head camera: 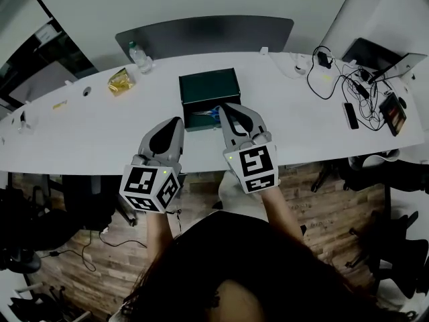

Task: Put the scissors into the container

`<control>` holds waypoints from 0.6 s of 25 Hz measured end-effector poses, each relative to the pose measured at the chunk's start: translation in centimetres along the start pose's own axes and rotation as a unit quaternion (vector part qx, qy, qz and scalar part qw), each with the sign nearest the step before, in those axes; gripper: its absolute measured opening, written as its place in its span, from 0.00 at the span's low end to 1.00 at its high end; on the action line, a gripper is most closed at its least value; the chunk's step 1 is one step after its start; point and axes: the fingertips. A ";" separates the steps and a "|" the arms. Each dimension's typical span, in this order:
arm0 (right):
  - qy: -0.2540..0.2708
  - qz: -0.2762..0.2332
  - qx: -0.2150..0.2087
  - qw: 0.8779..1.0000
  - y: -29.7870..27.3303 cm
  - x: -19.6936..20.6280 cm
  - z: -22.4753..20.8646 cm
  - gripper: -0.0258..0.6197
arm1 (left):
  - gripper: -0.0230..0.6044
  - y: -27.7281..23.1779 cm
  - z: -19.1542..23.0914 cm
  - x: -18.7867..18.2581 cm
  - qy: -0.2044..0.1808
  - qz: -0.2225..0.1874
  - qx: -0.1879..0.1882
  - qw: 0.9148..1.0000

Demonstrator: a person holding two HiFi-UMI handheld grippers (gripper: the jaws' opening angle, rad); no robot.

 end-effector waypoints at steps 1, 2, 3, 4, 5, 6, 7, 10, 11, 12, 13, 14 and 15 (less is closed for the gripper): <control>0.001 -0.002 0.003 1.000 0.5 -0.2 0.3 0.05 | 0.06 0.5 -0.2 0.1 -0.003 -0.001 0.000 1.000; 0.002 -0.004 0.005 1.000 1.0 -0.4 0.7 0.05 | 0.06 1.0 -0.4 0.1 -0.005 -0.002 0.001 1.000; 0.003 -0.005 0.008 1.000 1.5 -0.6 1.0 0.05 | 0.06 1.4 -0.5 0.2 -0.007 -0.003 0.001 1.000; 0.003 -0.007 0.009 1.000 2.0 -0.8 1.4 0.05 | 0.05 1.9 -0.7 0.2 -0.008 -0.004 0.002 1.000; 0.003 -0.010 0.011 1.000 2.5 -1.0 1.7 0.05 | 0.05 2.3 -0.9 0.2 -0.010 -0.005 0.002 1.000; 0.004 -0.012 0.012 1.000 3.0 -1.3 2.0 0.05 | 0.06 2.7 -1.0 0.2 -0.011 -0.007 0.003 1.000; 0.005 -0.014 0.014 1.000 3.4 -1.5 2.3 0.05 | 0.06 3.1 -1.2 0.1 -0.013 -0.009 0.004 1.000; 0.011 -0.017 0.021 1.000 4.6 -2.2 3.0 0.05 | 0.06 4.2 -1.7 0.0 -0.017 -0.013 0.006 1.000; 0.012 -0.018 0.023 0.999 4.9 -2.4 3.2 0.05 | 0.06 4.5 -1.9 0.0 -0.019 -0.014 0.007 1.000; 0.013 -0.019 0.025 0.999 5.3 -2.5 3.3 0.05 | 0.05 4.8 -2.1 0.1 -0.021 -0.013 0.008 1.000; 0.014 -0.019 0.026 0.999 5.6 -2.6 3.5 0.05 | 0.06 5.0 -2.3 0.1 -0.024 -0.013 0.008 1.000; 0.015 -0.020 0.027 0.999 6.0 -2.7 3.7 0.05 | 0.06 5.3 -2.5 0.2 -0.027 -0.013 0.009 1.000; 0.015 -0.020 0.028 0.999 6.3 -2.7 3.8 0.05 | 0.06 5.5 -2.7 0.2 -0.029 -0.014 0.009 0.999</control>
Point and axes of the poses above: the fingertips, and each gripper's own axes: y backward along the fingers, z to its left, x out of its underside, and after that the axes turned 6 degrees about y, right-handed
